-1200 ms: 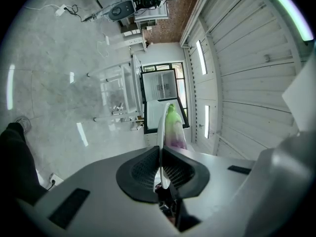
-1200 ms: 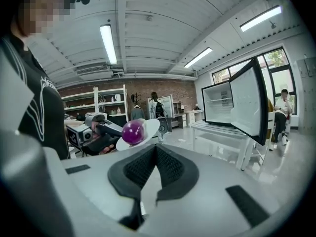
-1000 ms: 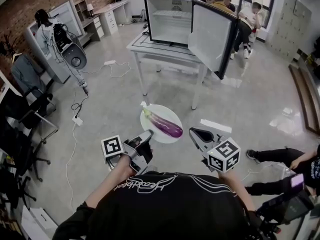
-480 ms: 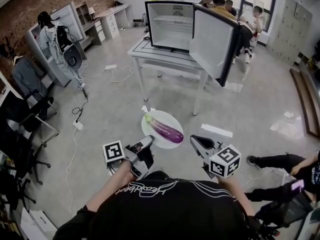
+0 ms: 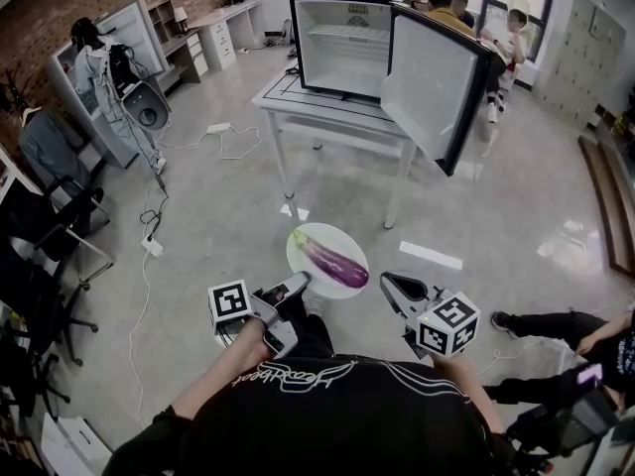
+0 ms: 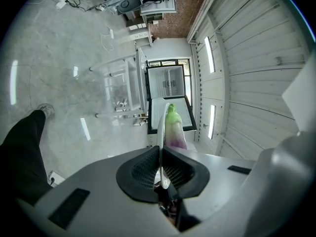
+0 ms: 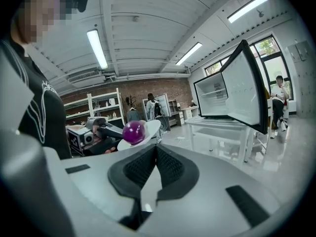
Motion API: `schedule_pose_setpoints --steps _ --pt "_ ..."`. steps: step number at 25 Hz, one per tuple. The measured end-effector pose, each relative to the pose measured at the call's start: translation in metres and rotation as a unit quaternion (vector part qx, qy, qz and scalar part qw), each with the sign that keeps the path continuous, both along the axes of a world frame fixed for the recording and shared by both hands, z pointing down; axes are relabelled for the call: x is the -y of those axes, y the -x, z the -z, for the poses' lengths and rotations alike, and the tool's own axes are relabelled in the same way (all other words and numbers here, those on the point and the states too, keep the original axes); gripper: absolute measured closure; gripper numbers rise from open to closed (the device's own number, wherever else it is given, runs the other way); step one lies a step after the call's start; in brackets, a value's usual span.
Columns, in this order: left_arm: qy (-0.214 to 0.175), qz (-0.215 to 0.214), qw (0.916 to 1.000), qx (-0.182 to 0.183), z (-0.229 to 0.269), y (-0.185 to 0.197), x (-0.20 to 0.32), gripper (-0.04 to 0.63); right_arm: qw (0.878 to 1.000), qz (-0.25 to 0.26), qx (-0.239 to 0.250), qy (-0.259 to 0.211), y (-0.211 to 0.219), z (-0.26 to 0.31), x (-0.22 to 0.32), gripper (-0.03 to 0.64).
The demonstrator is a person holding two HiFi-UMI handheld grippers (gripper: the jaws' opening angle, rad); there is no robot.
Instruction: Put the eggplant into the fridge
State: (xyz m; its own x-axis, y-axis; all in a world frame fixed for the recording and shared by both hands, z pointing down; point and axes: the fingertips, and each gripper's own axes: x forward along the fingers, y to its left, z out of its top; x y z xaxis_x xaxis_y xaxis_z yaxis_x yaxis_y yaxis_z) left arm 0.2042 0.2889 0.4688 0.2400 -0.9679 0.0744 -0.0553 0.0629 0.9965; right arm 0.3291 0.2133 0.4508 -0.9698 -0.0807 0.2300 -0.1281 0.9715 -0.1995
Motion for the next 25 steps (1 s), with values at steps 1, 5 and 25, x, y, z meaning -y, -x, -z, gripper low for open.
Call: schedule_pose_setpoints --steps 1,5,25 --pt "0.0 -0.001 1.0 -0.001 -0.001 0.004 0.006 0.57 1.0 -0.001 -0.001 0.001 0.004 -0.001 0.006 0.609" --pt "0.003 -0.005 1.0 -0.008 -0.005 0.027 0.028 0.57 1.0 -0.007 -0.005 0.005 0.027 -0.004 0.032 0.609" --pt "0.013 -0.038 0.999 -0.019 -0.014 0.278 0.223 0.571 0.997 -0.063 -0.032 0.027 0.268 -0.011 0.221 0.609"
